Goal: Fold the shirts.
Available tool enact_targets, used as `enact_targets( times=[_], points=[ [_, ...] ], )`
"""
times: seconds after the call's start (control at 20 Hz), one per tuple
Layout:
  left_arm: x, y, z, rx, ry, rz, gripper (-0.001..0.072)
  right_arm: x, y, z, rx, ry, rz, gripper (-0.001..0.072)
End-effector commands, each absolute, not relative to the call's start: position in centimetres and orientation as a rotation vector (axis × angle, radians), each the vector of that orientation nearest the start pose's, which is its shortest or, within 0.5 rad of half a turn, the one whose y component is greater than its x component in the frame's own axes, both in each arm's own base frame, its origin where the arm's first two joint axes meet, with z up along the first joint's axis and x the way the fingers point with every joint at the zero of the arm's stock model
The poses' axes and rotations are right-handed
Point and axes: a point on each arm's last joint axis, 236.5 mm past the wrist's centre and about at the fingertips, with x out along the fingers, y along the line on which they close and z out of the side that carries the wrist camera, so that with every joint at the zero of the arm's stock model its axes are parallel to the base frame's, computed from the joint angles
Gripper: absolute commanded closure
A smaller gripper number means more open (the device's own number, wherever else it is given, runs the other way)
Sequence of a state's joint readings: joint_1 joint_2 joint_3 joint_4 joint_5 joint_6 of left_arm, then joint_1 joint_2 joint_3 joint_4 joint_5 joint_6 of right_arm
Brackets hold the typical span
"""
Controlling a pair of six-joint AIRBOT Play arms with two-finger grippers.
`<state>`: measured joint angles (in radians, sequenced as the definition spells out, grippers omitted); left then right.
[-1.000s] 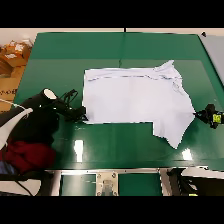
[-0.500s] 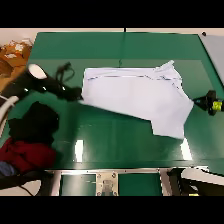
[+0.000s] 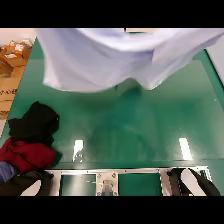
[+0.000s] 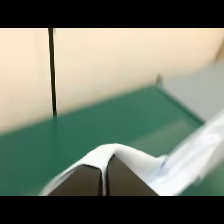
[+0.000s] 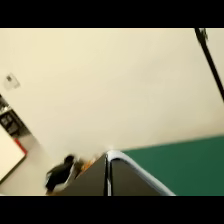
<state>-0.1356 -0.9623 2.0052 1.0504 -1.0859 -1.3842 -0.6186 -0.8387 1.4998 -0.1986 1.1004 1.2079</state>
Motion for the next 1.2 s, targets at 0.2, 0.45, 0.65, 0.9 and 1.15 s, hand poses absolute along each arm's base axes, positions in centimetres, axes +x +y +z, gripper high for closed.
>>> enact_targets(
  times=[0.2,0.45,0.65,0.9,1.15],
  points=[
    [18.1,-10.4,58.7,-0.09,-0.23,-0.484,0.0684,20.1,4.2,59.1,0.334,-0.48,0.271,0.0698],
    [29.3,-8.1,48.7,-0.106,0.104,-0.305,0.0684,26.1,-0.4,53.1,0.381,-0.268,0.203,0.0699],
    [39.7,-10.2,33.8,-0.129,0.492,-0.305,0.0684,35.7,-4.2,40.0,0.525,-0.008,0.229,0.0699],
    [48.2,-13.6,12.0,-0.155,0.914,-0.365,0.0684,46.9,-4.1,17.2,0.64,0.382,0.184,0.0698],
    [54.0,-13.9,0.2,-0.209,0.984,-0.309,0.0684,53.2,-6.9,2.7,0.768,0.606,0.08,0.0698]
  ],
)
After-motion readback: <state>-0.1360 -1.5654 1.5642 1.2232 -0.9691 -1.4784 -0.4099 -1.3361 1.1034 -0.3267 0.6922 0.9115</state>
